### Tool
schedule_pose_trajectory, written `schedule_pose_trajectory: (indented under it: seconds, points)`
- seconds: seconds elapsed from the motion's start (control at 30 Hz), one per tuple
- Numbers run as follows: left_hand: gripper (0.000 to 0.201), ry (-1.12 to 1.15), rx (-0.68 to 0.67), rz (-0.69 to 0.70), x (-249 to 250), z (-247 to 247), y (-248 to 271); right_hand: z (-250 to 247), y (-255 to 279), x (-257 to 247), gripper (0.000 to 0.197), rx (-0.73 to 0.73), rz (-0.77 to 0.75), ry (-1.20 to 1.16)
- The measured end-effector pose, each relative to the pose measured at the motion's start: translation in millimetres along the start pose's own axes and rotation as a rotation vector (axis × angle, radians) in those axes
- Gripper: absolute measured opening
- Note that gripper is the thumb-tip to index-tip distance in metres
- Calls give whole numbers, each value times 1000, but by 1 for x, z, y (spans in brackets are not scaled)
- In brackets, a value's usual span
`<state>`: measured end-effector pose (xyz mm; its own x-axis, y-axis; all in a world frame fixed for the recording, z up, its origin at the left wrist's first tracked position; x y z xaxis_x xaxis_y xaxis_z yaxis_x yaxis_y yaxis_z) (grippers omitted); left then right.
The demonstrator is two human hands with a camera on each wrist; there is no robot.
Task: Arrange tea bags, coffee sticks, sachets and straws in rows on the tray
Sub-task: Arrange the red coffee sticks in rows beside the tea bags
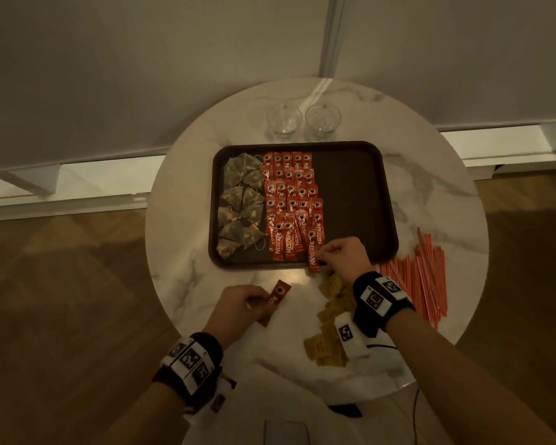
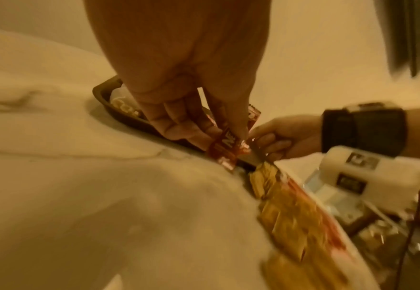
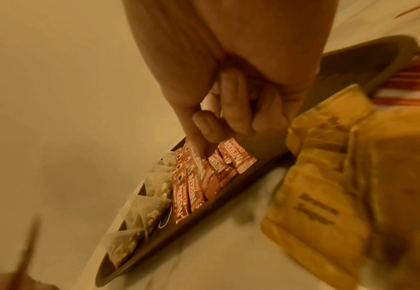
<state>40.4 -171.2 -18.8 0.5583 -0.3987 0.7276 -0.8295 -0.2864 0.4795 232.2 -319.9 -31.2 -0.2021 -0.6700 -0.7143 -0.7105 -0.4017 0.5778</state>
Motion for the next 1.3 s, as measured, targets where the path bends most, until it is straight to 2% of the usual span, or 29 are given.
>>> schedule_pose_trajectory:
  seconds: [0.1, 0.3, 0.43, 0.6, 0.7, 0.77, 0.93, 1.07, 1.17, 1.3]
  points:
    - [10, 111, 43, -45, 5, -2, -12, 9, -23, -4, 14, 22, 64, 22]
    - [9, 232, 0, -86, 7, -3, -38, 17, -46, -6, 9, -11, 113, 71]
    - [11, 201, -28, -84, 6, -7, -54, 18, -56, -6, 7, -12, 115, 116]
    - [12, 245, -26, -70, 10, -13, -71, 21, -60, -3, 9, -103, 139, 265]
    - [10, 249, -16, -62, 16, -15, -85, 17, -52, -6, 10, -75, 104, 317]
    - [7, 281, -13, -53, 22, -16, -92, 14, -39, -12, 10, -68, 43, 247]
    - [10, 311, -56, -18, 38, -5, -107, 9, -6, -12, 11, -201, -28, -28]
    - [7, 379, -114, -21, 51, 7, -114, -1, -9, 2, 10, -131, 3, -76]
    - [7, 415, -82, -47, 55, 10, -114, -8, -12, 4, 3, -99, 17, -114]
    - [7, 430, -53, -92, 47, 8, -108, -15, -24, 8, 6, -34, 95, -76]
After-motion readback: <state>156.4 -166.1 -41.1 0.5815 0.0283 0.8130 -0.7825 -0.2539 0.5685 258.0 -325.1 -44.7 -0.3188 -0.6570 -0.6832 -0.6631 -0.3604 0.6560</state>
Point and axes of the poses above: each hand's wrist, its own y-axis away from the middle knuckle, its own z-axis out of the palm, x = y × z, the point moved 4 cm from there along -y, towards the middle knuckle, and after that the axes turned 2 degrees about -x, right-handed, at the moved point
